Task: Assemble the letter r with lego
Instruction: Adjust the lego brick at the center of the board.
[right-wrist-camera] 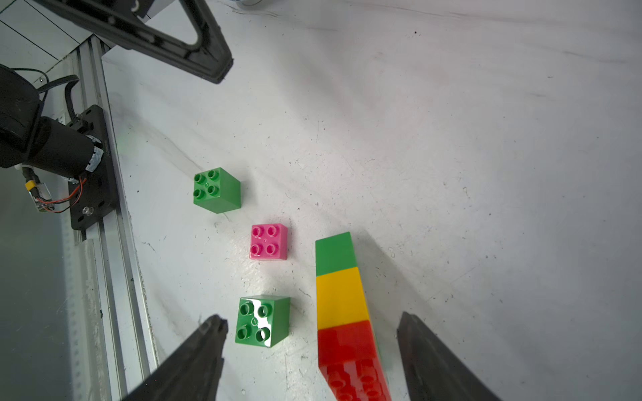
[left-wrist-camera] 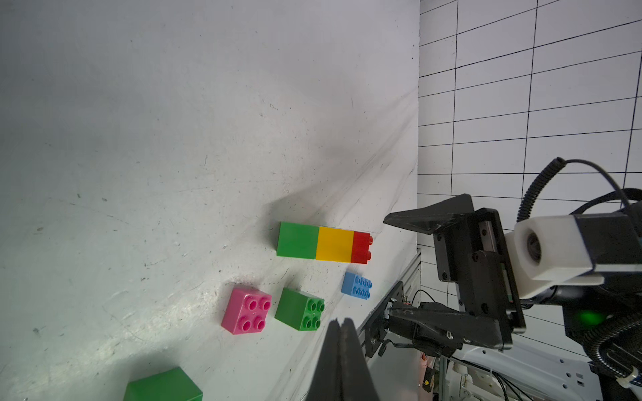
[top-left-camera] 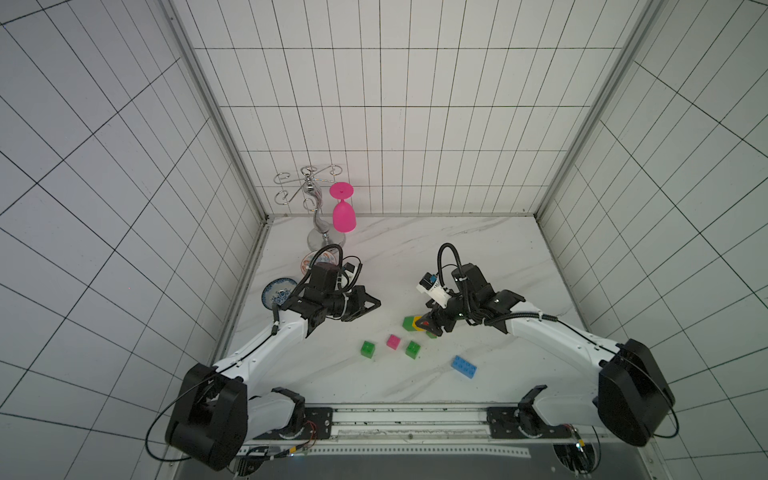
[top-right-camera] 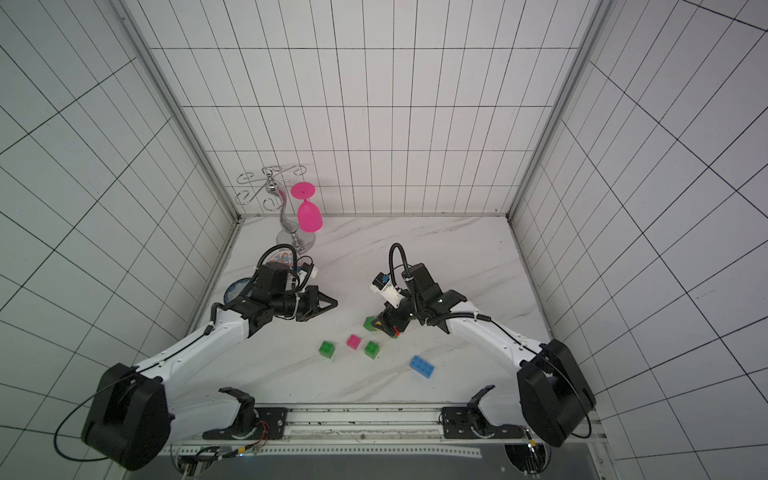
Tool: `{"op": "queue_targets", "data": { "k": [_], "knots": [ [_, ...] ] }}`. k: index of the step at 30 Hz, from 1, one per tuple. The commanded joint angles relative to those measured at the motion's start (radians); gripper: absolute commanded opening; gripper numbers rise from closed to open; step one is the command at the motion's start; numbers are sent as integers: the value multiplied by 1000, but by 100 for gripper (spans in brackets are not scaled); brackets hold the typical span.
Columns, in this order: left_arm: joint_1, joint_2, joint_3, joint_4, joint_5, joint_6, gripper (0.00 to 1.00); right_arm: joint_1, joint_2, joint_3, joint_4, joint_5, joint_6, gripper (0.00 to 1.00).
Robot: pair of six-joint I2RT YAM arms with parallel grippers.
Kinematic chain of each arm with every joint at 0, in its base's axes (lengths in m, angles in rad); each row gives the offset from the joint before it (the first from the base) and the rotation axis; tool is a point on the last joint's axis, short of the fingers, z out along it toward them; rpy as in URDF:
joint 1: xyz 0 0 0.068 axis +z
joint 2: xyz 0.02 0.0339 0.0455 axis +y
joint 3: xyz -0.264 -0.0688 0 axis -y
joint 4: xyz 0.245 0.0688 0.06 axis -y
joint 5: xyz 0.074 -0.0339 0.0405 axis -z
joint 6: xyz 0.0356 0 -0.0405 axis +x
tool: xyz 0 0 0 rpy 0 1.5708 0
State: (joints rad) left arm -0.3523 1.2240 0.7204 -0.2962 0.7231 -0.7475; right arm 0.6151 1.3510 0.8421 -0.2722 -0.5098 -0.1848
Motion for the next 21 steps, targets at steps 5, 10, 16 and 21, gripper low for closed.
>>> {"op": "queue_targets", "data": {
  "k": [5, 10, 16, 21],
  "knots": [
    [3, -14, -11, 5, -2, 20, 0, -5, 127, 30, -14, -27, -2, 79],
    [7, 1, -11, 1, 5, 26, 0, -6, 190, 53, -26, -15, 18, 76],
    [8, 6, -14, 0, 5, 35, 0, -27, 257, 76, -16, -36, 56, 70],
    [21, -3, -22, 0, 1, 36, 0, -44, 298, 84, 25, -75, 89, 67]
  ]
}}
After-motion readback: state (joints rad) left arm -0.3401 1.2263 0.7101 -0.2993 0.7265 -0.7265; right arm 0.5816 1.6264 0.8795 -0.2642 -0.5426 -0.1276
